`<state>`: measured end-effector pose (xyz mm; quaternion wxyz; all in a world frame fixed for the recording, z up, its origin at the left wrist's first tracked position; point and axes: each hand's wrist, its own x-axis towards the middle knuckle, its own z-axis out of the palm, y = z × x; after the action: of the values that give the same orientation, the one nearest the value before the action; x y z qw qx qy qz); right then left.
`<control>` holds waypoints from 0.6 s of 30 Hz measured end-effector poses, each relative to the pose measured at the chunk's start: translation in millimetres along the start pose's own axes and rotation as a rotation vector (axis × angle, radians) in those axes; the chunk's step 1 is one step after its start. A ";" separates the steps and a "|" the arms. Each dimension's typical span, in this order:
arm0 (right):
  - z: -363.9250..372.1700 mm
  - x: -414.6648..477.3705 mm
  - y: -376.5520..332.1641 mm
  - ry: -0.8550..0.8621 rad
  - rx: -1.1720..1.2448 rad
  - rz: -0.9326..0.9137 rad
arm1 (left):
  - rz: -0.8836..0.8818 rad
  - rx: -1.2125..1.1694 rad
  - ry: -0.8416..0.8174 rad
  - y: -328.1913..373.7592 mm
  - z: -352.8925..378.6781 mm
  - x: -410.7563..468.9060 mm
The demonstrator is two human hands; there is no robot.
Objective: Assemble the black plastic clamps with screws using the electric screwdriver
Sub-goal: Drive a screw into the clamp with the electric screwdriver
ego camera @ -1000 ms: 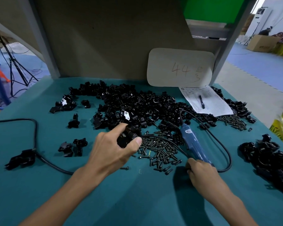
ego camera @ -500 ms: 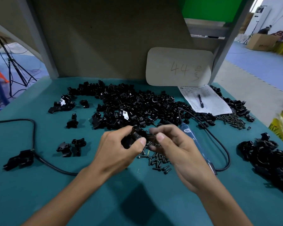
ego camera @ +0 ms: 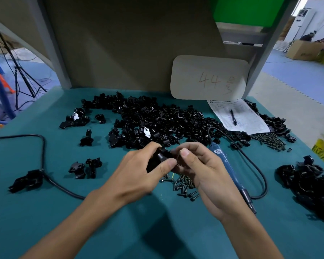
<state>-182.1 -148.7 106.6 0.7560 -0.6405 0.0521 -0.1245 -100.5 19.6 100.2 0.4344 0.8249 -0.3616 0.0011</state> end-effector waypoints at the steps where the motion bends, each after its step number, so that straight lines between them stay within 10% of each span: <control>1: 0.5 0.2 -0.5 0.011 0.012 -0.004 | 0.015 -0.001 0.011 0.5 0.9 -0.4; 18: 10.7 2.4 -5.7 0.197 0.070 -0.106 | -0.065 -0.214 0.005 8.3 1.6 -8.6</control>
<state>-177.9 -139.9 114.2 0.7615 -0.6002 0.0877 -0.2283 -112.3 20.6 102.5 0.5208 0.7850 -0.3316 -0.0499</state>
